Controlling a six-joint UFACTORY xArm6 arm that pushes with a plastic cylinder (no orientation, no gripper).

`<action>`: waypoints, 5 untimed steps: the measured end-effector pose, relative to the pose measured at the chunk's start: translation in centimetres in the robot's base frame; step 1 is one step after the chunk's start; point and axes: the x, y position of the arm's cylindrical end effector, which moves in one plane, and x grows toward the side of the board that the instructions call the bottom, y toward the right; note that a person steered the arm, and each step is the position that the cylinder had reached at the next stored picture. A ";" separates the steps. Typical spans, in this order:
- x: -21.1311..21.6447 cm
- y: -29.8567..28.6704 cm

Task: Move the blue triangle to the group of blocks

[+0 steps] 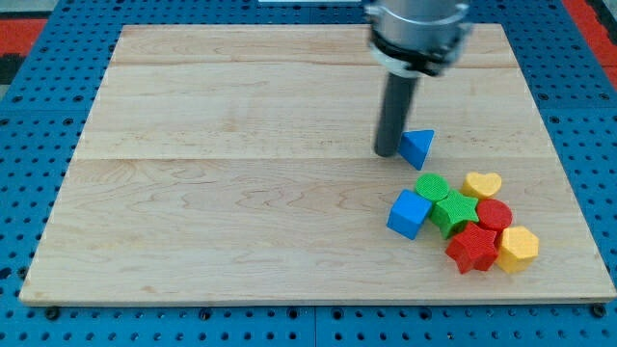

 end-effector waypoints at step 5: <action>1.2 8.6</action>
